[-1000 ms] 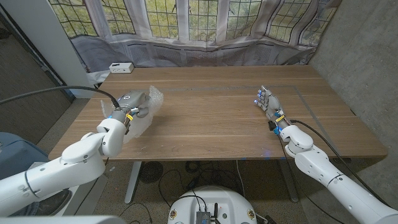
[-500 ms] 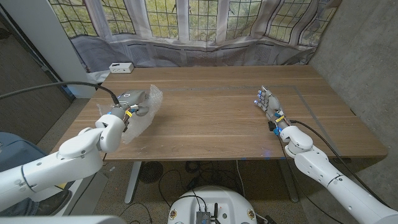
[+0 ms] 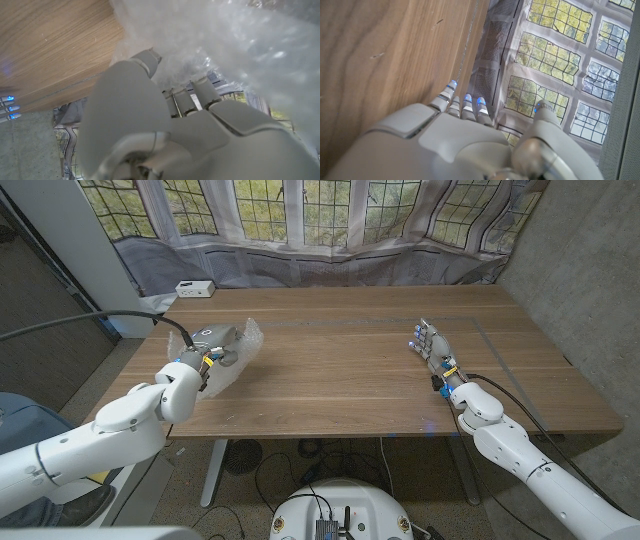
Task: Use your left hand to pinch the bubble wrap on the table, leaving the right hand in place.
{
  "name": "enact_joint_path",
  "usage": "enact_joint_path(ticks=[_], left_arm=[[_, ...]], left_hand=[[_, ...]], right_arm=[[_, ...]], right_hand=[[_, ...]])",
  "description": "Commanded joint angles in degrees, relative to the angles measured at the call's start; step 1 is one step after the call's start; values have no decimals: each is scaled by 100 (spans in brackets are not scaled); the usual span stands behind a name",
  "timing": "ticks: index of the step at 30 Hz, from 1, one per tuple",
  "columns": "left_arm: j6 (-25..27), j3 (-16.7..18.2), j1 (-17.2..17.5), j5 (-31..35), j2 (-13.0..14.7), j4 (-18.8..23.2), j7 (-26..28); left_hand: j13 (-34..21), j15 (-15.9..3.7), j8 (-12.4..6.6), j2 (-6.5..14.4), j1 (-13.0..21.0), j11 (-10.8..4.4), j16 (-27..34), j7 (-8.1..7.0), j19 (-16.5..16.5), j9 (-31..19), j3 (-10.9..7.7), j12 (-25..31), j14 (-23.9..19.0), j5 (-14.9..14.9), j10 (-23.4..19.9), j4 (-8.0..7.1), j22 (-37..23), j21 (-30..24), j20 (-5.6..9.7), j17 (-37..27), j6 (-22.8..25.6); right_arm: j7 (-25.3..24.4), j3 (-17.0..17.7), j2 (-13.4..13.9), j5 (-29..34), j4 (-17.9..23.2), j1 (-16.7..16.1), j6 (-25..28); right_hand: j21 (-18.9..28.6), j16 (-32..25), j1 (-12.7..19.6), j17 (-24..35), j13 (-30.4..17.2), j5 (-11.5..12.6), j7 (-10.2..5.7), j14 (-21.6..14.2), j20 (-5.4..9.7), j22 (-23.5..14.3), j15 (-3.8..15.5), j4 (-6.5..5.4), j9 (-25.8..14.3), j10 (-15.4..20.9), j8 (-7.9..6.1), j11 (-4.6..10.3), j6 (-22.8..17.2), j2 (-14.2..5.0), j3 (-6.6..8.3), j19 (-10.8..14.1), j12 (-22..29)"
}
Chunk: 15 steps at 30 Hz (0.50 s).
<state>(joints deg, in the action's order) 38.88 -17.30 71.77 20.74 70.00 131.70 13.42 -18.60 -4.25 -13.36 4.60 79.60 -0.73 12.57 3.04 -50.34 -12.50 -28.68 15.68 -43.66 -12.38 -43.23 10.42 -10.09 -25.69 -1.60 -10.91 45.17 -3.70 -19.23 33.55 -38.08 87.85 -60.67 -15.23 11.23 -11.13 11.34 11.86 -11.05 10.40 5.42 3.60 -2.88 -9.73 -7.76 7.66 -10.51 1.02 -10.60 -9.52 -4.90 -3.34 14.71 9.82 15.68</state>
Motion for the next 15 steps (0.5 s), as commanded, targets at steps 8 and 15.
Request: enact_joint_path(ticks=[8,15], left_arm=[[-318,251,131,-313,-235,-95,210],[-182,49,-93,-232,-172,-74,-73]], left_hand=[[-101,-281,-359,-69,605,-51,161,137,-958,-5,-325,248,-1155,-47,-913,-16,-7,-520,558,-7,1629],[-207,-439,-367,-4,655,-137,278,141,-1229,-7,-383,341,-1687,-51,-1209,-44,-23,-707,693,-56,2059]], right_arm=[[-47,38,-1,4,40,-68,-40],[-77,46,-15,-16,55,-89,-26]], right_hand=[[3,-6,52,15,-23,-1,42,-17,-22,-24,-18,9,-24,32,-13,-2,-20,10,-37,27,-5],[3,-5,54,16,-23,-1,41,-13,-19,-24,-20,9,-24,40,-12,6,-19,8,-38,27,-2]])
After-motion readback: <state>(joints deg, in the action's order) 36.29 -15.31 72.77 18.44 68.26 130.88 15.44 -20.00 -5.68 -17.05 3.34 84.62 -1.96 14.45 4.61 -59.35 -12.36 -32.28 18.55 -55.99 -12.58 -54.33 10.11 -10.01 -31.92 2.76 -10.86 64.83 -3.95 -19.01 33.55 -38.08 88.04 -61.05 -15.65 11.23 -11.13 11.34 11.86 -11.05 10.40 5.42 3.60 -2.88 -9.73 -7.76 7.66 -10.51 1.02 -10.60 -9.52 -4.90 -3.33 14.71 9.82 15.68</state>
